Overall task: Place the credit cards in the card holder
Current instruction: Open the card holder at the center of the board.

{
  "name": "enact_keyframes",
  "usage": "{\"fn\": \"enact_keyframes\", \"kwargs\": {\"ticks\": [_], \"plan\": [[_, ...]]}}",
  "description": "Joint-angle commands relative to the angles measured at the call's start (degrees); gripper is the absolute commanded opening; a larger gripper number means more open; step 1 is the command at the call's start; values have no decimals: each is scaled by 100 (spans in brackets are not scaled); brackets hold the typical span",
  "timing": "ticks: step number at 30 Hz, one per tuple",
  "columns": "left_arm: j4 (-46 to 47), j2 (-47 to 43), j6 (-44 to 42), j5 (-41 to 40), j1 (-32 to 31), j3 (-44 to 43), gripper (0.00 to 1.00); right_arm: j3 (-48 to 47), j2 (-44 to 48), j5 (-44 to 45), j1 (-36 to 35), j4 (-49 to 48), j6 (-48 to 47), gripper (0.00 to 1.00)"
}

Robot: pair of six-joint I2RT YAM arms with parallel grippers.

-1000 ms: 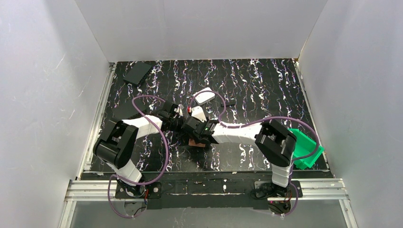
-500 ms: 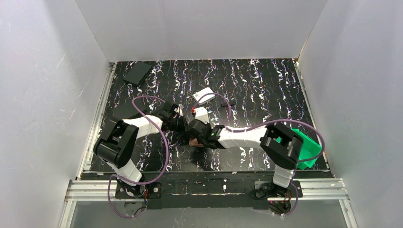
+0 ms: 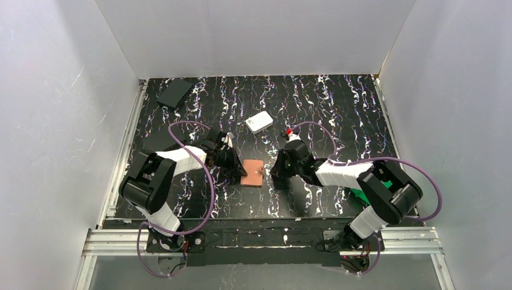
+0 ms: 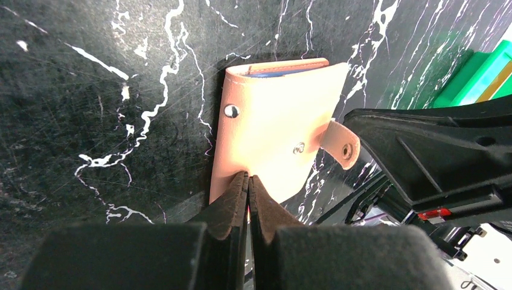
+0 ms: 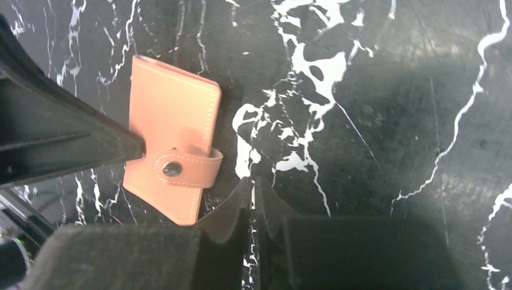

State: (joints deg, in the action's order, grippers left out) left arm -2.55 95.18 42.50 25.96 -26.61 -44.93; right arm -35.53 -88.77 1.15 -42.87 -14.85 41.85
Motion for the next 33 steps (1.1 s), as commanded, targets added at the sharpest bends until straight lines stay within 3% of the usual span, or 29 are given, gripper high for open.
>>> {"fn": "enact_keyframes", "kwargs": {"ticks": [1,3,6,10,14,18,25,29,33], "plan": [[-655,47,-372,-240,16,-1,0,-551,212,-194,-25,618,-840,24],[-711,-47,-419,-266,15,-43,0,-661,245,-308,-85,760,-1130,47],[-773,-51,-427,-218,16,-101,0,-859,337,158,-468,938,-1374,67],[-732,-2,-374,-209,11,-87,0,-1700,-243,1206,-1038,1654,-1383,72],[-738,-7,-370,-200,10,-62,0,-2748,-1022,3069,-1411,3236,-966,60],[-743,-126,-348,-176,7,-10,0,-2553,-864,3498,-1487,3379,-877,53],[-764,-173,-356,-106,14,-78,0,-1980,-461,3162,-1460,3019,-794,35],[-755,-138,-357,-30,7,-133,0,-1697,-428,2196,-1208,2354,-902,25],[-791,-255,-365,28,13,-157,0,-1324,-264,1441,-951,1570,-970,2]]}}
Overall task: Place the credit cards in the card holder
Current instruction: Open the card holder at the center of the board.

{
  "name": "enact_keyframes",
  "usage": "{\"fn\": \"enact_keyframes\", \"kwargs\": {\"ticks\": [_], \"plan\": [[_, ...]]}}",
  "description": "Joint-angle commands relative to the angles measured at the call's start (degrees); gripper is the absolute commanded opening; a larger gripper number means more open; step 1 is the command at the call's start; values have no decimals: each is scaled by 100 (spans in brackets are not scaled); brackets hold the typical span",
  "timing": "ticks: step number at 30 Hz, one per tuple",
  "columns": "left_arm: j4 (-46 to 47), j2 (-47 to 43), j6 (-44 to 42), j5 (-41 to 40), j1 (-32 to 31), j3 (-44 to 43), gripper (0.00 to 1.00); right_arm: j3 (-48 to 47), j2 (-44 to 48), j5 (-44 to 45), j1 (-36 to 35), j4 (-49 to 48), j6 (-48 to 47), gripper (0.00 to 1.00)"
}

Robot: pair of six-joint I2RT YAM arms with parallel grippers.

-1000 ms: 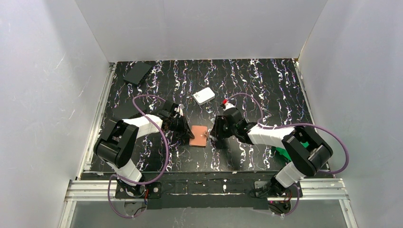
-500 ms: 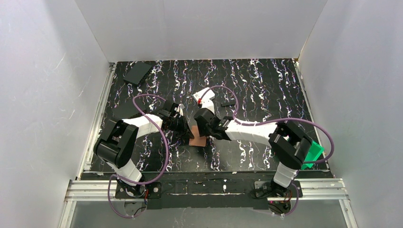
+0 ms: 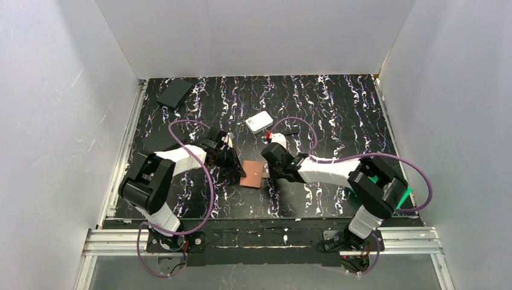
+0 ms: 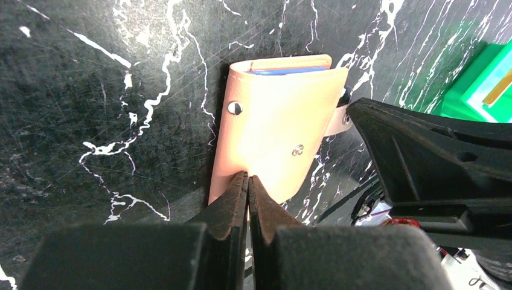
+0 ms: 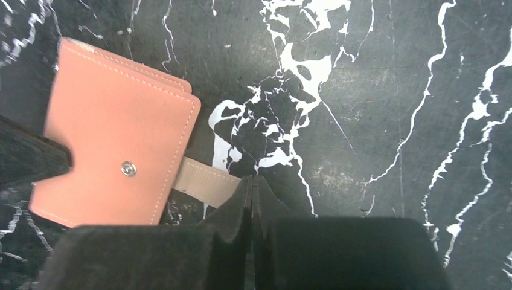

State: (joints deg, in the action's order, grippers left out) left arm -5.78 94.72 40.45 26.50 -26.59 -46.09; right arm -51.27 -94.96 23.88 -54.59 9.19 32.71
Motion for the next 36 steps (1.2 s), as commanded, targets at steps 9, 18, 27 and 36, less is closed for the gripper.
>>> {"fn": "enact_keyframes", "kwargs": {"ticks": [9,18,27,36], "plan": [[-776,-695,-427,-111,13,-208,26,475,1053,-1871,487,-1250,-462,1],[-1310,-2057,-635,-691,362,74,71,-197,990,-2794,475,-961,-351,1],[-1362,-2131,-636,48,488,41,82,-511,1048,-2659,473,-586,-98,1],[-1164,-1681,-534,65,344,11,82,-1099,232,-1093,426,1350,370,57]]}}
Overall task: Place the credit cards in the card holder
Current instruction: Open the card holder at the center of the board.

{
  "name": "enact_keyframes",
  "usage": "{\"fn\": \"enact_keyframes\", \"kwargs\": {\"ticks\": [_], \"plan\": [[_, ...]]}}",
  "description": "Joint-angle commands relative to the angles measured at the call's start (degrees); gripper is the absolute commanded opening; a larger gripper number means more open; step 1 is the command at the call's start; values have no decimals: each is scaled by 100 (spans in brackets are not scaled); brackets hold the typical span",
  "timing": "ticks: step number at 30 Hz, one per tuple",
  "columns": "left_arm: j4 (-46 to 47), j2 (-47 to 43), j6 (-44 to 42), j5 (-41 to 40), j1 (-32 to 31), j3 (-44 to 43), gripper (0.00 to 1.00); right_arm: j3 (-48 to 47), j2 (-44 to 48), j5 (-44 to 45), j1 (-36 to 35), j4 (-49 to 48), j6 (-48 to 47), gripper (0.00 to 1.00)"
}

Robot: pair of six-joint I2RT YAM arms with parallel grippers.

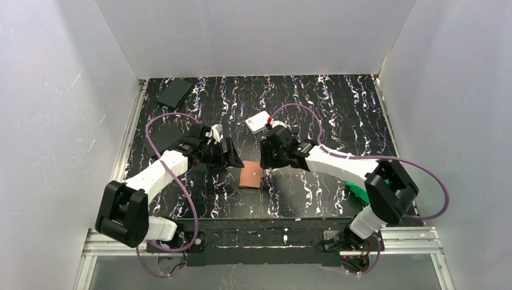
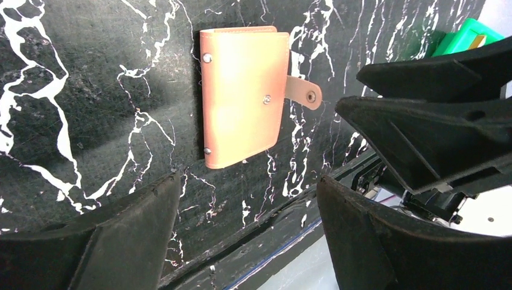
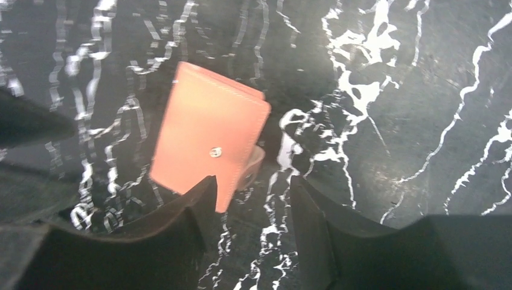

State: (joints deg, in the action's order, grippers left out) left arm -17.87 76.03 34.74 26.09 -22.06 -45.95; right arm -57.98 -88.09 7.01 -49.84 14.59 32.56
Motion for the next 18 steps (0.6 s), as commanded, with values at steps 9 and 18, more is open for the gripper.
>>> {"fn": "enact_keyframes", "kwargs": {"ticks": [9,18], "plan": [[126,183,59,43,-255,59,86,-936,-1252,1035,-221,1300,842,57],[5,129,-54,-52,-254,13,85,-664,-733,771,-248,892,635,1]]}}
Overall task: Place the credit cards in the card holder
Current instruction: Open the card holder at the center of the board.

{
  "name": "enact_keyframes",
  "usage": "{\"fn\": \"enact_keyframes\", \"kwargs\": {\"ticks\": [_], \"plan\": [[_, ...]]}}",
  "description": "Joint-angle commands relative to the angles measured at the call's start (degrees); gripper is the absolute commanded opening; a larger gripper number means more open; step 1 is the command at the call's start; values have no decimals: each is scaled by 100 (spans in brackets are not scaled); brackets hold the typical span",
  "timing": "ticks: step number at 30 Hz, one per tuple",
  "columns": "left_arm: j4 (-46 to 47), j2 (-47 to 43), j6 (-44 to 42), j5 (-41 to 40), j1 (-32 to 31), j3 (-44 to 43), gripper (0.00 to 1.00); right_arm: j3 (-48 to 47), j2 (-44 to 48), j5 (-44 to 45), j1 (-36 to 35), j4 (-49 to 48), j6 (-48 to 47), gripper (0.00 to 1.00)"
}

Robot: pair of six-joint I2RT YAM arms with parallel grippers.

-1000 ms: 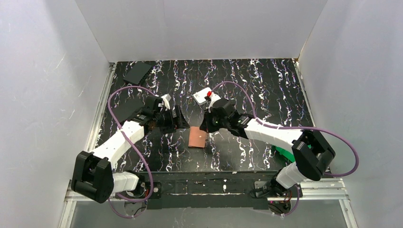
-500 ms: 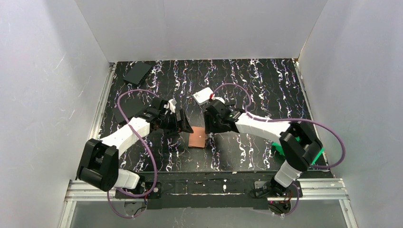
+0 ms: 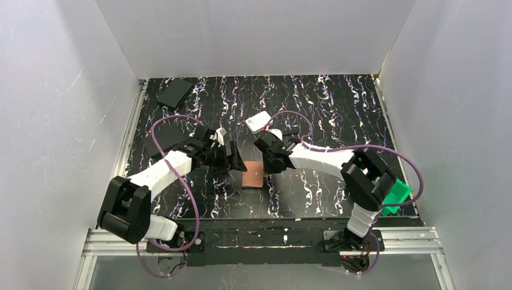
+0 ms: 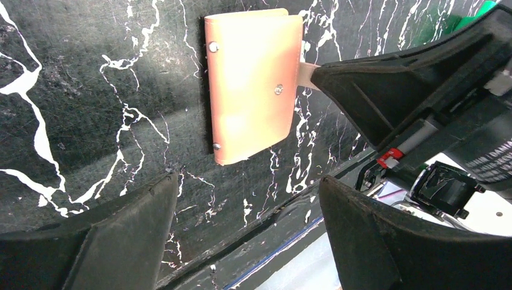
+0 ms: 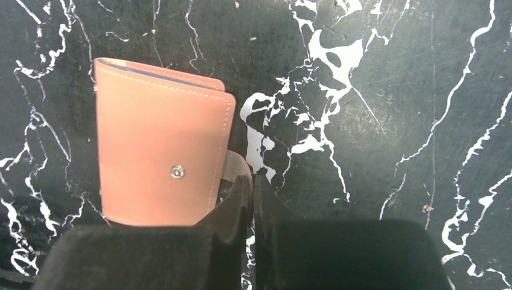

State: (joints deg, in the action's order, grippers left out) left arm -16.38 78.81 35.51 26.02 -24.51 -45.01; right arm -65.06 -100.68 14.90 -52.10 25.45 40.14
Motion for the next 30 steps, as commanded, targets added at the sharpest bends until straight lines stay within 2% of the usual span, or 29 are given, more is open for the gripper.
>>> {"fn": "enact_keyframes", "kwargs": {"ticks": [1,7,14,20,21,26,28,30], "plan": [[-191,-146,-164,-75,-10,-124,84,76,682,-55,-28,-269,-167,1],[-447,-215,-348,-344,-10,-274,83,231,1291,-578,-55,-658,-466,1],[-182,-92,-185,73,-10,-198,83,363,1193,-1368,-55,-1264,-387,1],[-118,114,-169,235,-19,-229,77,360,1193,-1385,-55,-1280,-445,1],[-119,131,-175,276,-31,-254,78,369,1213,-1414,-55,-1313,-460,1],[-149,118,-289,187,-202,-421,93,371,1274,-1452,-55,-1385,-499,1],[-268,204,-307,-8,-317,-535,94,390,1294,-1450,-55,-1399,-520,1],[-406,330,-316,-166,-335,-635,90,429,1329,-1449,-55,-1426,-519,1]]}}
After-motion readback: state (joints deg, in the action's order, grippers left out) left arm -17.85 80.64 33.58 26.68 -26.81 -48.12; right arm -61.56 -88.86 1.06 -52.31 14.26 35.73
